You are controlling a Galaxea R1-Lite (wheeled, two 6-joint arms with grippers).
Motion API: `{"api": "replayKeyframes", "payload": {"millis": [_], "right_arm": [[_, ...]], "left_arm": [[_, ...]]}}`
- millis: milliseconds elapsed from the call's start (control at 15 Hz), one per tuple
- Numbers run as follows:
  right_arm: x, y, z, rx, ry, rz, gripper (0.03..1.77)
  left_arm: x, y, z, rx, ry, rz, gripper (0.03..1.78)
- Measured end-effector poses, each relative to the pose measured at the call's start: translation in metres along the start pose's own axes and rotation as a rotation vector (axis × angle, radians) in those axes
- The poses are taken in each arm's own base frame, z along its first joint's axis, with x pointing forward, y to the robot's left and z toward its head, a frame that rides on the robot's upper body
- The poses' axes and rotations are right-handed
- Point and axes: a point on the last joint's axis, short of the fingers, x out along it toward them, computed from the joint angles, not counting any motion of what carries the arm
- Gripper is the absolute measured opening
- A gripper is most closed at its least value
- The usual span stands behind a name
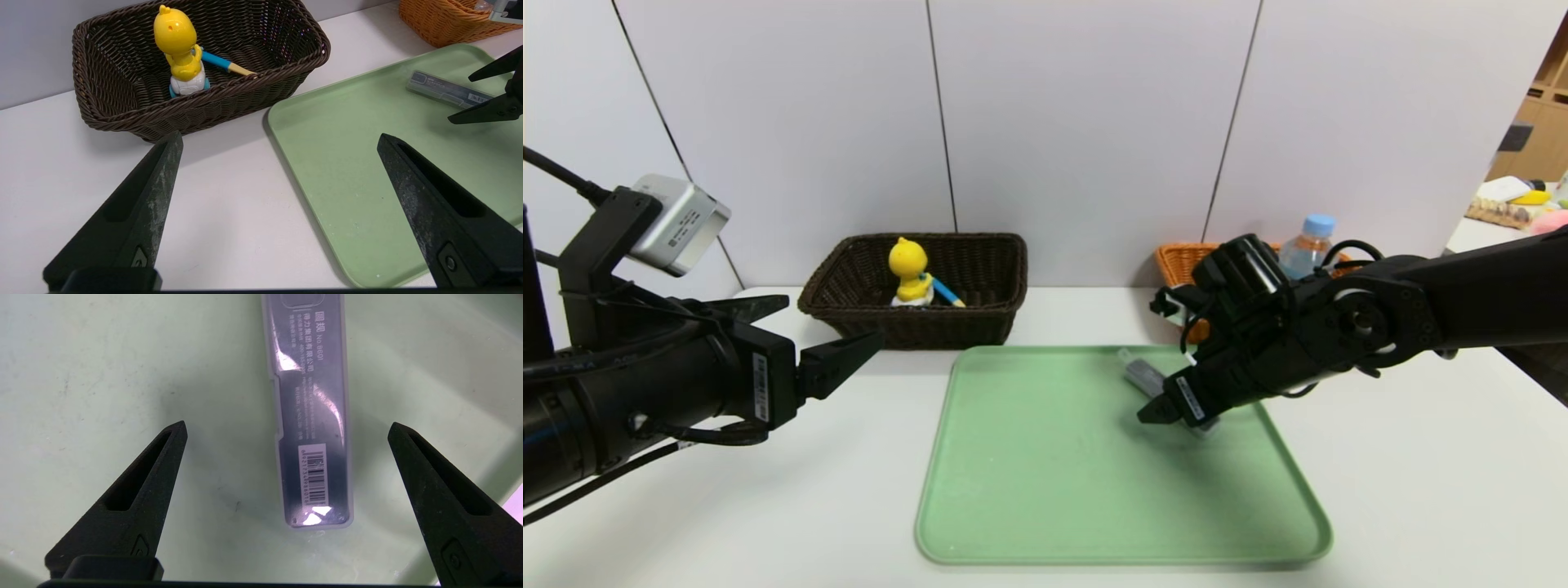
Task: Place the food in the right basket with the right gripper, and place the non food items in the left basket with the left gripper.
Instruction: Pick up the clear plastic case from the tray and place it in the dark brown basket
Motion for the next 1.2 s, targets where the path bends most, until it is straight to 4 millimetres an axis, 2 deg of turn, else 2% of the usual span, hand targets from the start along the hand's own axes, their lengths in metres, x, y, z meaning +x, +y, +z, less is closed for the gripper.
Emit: {"api": "replayKeyframes", "payload": {"millis": [1200], "right_arm": [[0.015, 0.007, 0.001, -0.041, 0.001, -0.036, 1.70]], "left_arm": [[-0.001, 0.000, 0.001, 0.000, -0.005, 0.000, 1.69]]}}
